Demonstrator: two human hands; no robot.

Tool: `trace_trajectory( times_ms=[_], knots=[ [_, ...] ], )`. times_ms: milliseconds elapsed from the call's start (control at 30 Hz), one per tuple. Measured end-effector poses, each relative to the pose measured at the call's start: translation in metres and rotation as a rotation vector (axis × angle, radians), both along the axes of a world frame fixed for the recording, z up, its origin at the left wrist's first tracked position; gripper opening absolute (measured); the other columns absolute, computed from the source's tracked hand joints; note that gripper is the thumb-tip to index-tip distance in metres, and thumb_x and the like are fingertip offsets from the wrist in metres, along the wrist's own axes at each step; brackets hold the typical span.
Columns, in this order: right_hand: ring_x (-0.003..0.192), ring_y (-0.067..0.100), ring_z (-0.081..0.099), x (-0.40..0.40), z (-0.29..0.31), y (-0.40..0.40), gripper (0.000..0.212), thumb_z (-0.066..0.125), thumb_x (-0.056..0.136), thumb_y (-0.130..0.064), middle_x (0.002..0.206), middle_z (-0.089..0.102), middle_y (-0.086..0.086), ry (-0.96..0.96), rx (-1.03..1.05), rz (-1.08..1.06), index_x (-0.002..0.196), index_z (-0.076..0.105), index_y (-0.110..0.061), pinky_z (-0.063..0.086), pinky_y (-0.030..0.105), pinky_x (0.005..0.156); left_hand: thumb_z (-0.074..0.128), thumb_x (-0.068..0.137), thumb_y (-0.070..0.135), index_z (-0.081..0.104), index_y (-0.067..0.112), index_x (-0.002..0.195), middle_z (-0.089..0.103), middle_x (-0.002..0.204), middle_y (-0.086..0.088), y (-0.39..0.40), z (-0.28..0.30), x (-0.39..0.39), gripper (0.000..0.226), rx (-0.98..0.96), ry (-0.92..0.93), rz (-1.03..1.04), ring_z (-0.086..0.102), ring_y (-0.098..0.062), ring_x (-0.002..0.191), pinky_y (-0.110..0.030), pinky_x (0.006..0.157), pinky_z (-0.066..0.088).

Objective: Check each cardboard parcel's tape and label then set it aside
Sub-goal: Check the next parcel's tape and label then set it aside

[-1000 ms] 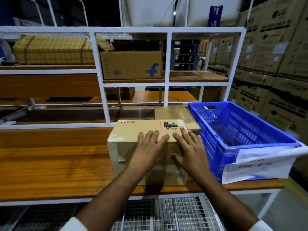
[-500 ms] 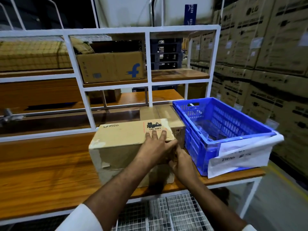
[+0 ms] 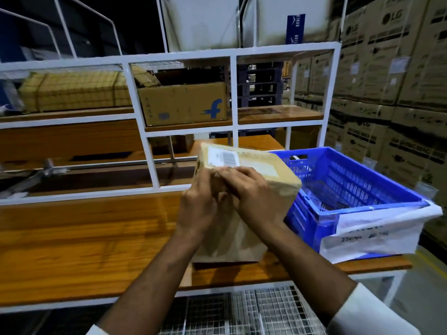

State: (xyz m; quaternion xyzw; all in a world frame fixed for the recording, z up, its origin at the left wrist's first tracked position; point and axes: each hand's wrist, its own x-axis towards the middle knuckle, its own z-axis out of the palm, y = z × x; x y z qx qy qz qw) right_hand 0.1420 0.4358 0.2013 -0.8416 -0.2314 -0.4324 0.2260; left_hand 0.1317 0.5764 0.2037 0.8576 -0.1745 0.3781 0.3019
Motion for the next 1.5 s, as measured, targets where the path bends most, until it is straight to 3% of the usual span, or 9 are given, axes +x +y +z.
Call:
trace_trajectory(
  times_ms=[133,333,467,633,900,1067,1133,1333,1500],
  knots=[
    [0.107,0.024,0.063,0.011,-0.006,0.007,0.046,0.078,0.078,-0.013,0.117,0.071,0.005,0.027,-0.202,0.013,0.123,0.069,-0.016,0.056,0.039,0.084,0.081,0.078,0.026,0.048,0.015,0.123,0.068,0.116,-0.012,0.014,-0.026,0.000,0.057,-0.149,0.175,0.095,0.070,-0.026,0.096,-0.018,0.058,0.052],
    [0.124,0.020,0.056,0.018,-0.015,-0.031,0.054,0.075,0.083,-0.033,0.132,0.064,-0.002,0.116,-0.259,-0.141,0.135,0.058,-0.027,0.045,0.043,0.104,0.085,0.072,0.030,0.050,0.017,0.120,0.068,0.120,-0.009,0.039,-0.038,0.006,0.061,-0.158,0.220,0.138,0.070,-0.023,0.099,-0.018,0.059,0.053],
    [0.137,0.023,0.039,0.023,-0.009,-0.066,0.067,0.072,0.082,-0.048,0.151,0.045,-0.004,0.346,-0.169,-0.298,0.143,0.046,-0.040,0.034,0.047,0.110,0.083,0.075,0.030,0.049,0.022,0.123,0.065,0.126,-0.006,0.038,-0.037,0.007,0.059,-0.155,0.211,0.146,0.068,-0.021,0.104,-0.023,0.063,0.057],
    [0.138,0.026,0.040,0.024,-0.017,-0.079,0.085,0.088,0.071,-0.025,0.156,0.036,0.004,0.520,0.107,-0.179,0.144,0.046,-0.037,0.043,0.040,0.106,0.082,0.076,0.024,0.045,0.032,0.143,0.059,0.136,-0.006,0.039,-0.038,0.008,0.078,-0.176,0.215,0.113,0.063,-0.023,0.115,-0.037,0.076,0.060],
    [0.125,0.023,0.055,-0.026,0.019,-0.083,0.079,0.091,0.063,-0.014,0.142,0.053,0.008,0.241,0.247,-0.166,0.135,0.060,-0.024,0.052,0.040,0.101,0.088,0.066,0.020,0.061,0.017,0.130,0.064,0.129,-0.009,0.043,0.000,-0.015,0.070,-0.143,-0.030,0.012,0.067,-0.022,0.107,-0.030,0.072,0.059],
    [0.125,0.003,0.044,-0.061,0.066,-0.089,0.077,0.090,0.059,-0.003,0.142,0.052,0.004,-0.062,0.282,-0.182,0.130,0.064,-0.019,0.032,0.002,0.102,0.087,0.067,0.014,0.063,0.014,0.128,0.064,0.128,-0.004,0.039,0.050,-0.033,0.066,-0.206,-0.237,-0.048,0.064,-0.017,0.113,-0.021,0.087,0.054],
    [0.126,0.008,0.050,-0.060,0.076,-0.093,0.075,0.089,0.060,-0.002,0.143,0.051,0.004,-0.138,0.279,-0.207,0.129,0.065,-0.018,0.034,0.002,0.101,0.086,0.070,0.016,0.063,0.013,0.128,0.065,0.127,-0.004,0.033,0.062,-0.027,0.063,-0.230,-0.289,-0.078,0.063,-0.016,0.113,-0.016,0.088,0.052],
    [0.122,0.017,0.058,-0.047,0.096,-0.129,0.067,0.086,0.063,-0.001,0.140,0.055,0.009,-0.266,0.308,-0.241,0.125,0.066,-0.016,0.050,0.021,0.098,0.087,0.074,0.017,0.064,0.015,0.124,0.068,0.122,-0.006,-0.012,0.074,0.014,0.055,-0.280,-0.408,-0.187,0.066,-0.021,0.110,-0.040,0.083,0.060],
    [0.118,0.014,0.060,-0.015,0.104,-0.200,0.064,0.087,0.063,-0.004,0.137,0.057,0.010,-0.330,0.301,-0.318,0.122,0.068,-0.014,0.045,0.012,0.097,0.088,0.069,0.015,0.068,0.011,0.119,0.070,0.118,-0.003,-0.083,0.089,0.057,0.054,-0.264,-0.473,-0.251,0.067,-0.012,0.100,-0.037,0.078,0.060]
  ],
)
